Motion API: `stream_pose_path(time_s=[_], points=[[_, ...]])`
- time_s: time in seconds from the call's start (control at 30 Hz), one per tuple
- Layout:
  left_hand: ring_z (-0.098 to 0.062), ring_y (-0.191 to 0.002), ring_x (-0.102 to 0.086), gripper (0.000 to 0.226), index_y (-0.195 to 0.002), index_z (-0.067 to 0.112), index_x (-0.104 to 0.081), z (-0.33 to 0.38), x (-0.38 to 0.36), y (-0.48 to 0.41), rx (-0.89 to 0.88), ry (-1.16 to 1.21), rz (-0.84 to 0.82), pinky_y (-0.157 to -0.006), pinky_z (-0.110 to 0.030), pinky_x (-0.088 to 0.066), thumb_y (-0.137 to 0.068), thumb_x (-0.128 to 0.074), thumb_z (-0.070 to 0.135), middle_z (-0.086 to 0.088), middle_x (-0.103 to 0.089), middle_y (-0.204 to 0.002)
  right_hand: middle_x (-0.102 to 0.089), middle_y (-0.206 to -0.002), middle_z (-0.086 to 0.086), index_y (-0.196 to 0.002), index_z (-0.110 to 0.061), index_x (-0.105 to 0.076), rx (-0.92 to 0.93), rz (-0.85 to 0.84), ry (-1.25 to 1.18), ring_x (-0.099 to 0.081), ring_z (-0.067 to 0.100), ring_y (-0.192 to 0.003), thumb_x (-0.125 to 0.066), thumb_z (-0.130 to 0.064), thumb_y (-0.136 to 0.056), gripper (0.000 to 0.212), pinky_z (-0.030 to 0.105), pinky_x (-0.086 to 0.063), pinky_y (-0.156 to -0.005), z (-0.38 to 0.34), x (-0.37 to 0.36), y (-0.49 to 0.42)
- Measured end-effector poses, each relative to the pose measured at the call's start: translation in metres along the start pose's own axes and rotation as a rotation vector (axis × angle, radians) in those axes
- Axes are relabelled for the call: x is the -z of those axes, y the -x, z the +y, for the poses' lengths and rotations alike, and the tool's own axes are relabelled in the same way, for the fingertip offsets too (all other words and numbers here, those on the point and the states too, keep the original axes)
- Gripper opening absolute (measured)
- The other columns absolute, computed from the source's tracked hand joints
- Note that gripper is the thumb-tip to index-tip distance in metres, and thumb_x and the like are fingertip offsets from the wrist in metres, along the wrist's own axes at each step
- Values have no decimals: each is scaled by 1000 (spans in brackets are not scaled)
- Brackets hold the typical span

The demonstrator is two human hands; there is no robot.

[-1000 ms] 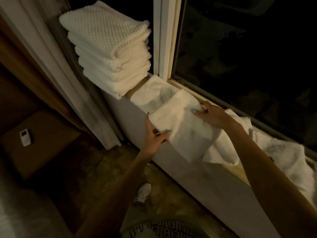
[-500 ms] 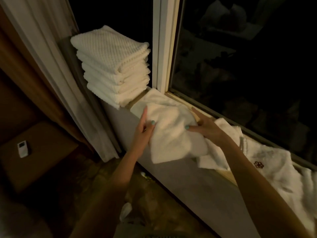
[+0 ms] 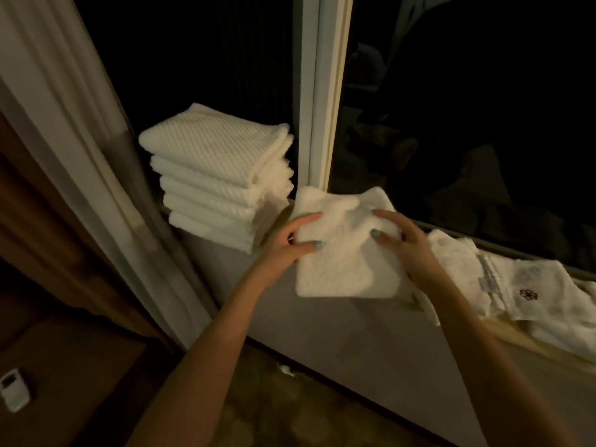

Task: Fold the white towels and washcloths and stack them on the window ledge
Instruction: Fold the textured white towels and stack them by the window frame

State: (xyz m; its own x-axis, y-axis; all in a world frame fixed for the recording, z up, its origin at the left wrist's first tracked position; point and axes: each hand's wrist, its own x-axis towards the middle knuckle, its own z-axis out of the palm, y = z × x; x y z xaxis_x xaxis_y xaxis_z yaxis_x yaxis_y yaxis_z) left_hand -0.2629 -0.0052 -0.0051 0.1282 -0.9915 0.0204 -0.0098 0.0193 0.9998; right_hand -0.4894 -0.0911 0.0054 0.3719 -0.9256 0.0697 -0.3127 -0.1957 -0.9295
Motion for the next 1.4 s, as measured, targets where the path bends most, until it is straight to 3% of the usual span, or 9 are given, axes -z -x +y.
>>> stream_pose_path(time_s=[0.2, 0.33, 0.47, 0.63, 0.8, 1.0, 1.17, 1.3, 1.4], points=[[15, -103, -49, 56, -133, 39, -46, 73, 77, -5, -132, -131, -117, -82, -9, -48, -88, -65, 12, 23, -47, -123, -45, -134, -1, -137, -36, -46, 129, 91, -92, -53, 8, -104, -58, -23, -94, 46, 18, -49, -74, -76, -46, 5], [7, -107, -47, 50, -136, 38, -44, 109, 128, -11, -182, -224, -98, -79, -9, -47, -93, -60, 19, 16, -43, -131, -44, -134, -2, -141, -35, -42, 135, 98, -131, -53, 9, -105, -58, -23, -94, 51, 21, -49, -77, -126, -82, -12], [-7, -120, -43, 46, -136, 38, -44, 139, 172, -31, -227, -273, -19, -89, -15, -41, -95, -58, 23, 12, -38, -136, -42, -139, 2, -142, -33, -39, 148, 65, -155, -52, 17, -111, -62, -18, -91, 58, 29, -50, -84, -169, -113, -43], [0, -106, -48, 41, -133, 37, -49, 157, 211, -66, -243, -329, 7, -78, -13, -45, -95, -57, 25, 11, -40, -130, -38, -140, 3, -145, -30, -36, 116, 50, -207, -49, 19, -112, -64, -13, -89, 66, 27, -48, -83, -200, -134, -86], [-5, -107, -51, 39, -130, 39, -51, 161, 248, -109, -212, -350, -13, -84, -23, -48, -93, -59, 28, 9, -46, -127, -39, -137, -1, -146, -30, -34, 115, 43, -271, -52, 12, -107, -64, -11, -88, 68, 23, -52, -77, -202, -157, -130], [-12, -118, -48, 41, -132, 39, -49, 141, 272, -146, -103, -429, -137, -91, -26, -46, -94, -59, 29, 4, -43, -137, -37, -140, 2, -140, -32, -45, -13, 39, -261, -46, 29, -123, -58, -7, -90, 57, 43, -46, -101, -179, -184, -161], [-12, -121, -42, 51, -142, 36, -37, 123, 280, -161, -56, -470, -228, -87, -21, -43, -95, -56, 34, 1, -36, -144, -35, -148, 5, -140, -32, -44, -85, 129, -140, -42, 28, -127, -56, -29, -94, 48, 43, -37, -109, -163, -195, -167], [-9, -122, -39, 60, -149, 31, -26, 118, 284, -165, -22, -510, -293, -94, -22, -36, -95, -54, 38, -1, -29, -152, -32, -151, 5, -145, -32, -36, -131, 117, -11, -40, 30, -131, -55, -40, -93, 56, 39, -34, -106, -161, -196, -166], [-8, -120, -40, 63, -149, 31, -26, 115, 292, -165, -1, -504, -327, -94, -21, -36, -94, -55, 39, 0, -29, -152, -35, -149, 5, -145, -35, -36, -152, 129, 66, -43, 30, -128, -56, -45, -91, 58, 44, -36, -109, -163, -200, -163]])
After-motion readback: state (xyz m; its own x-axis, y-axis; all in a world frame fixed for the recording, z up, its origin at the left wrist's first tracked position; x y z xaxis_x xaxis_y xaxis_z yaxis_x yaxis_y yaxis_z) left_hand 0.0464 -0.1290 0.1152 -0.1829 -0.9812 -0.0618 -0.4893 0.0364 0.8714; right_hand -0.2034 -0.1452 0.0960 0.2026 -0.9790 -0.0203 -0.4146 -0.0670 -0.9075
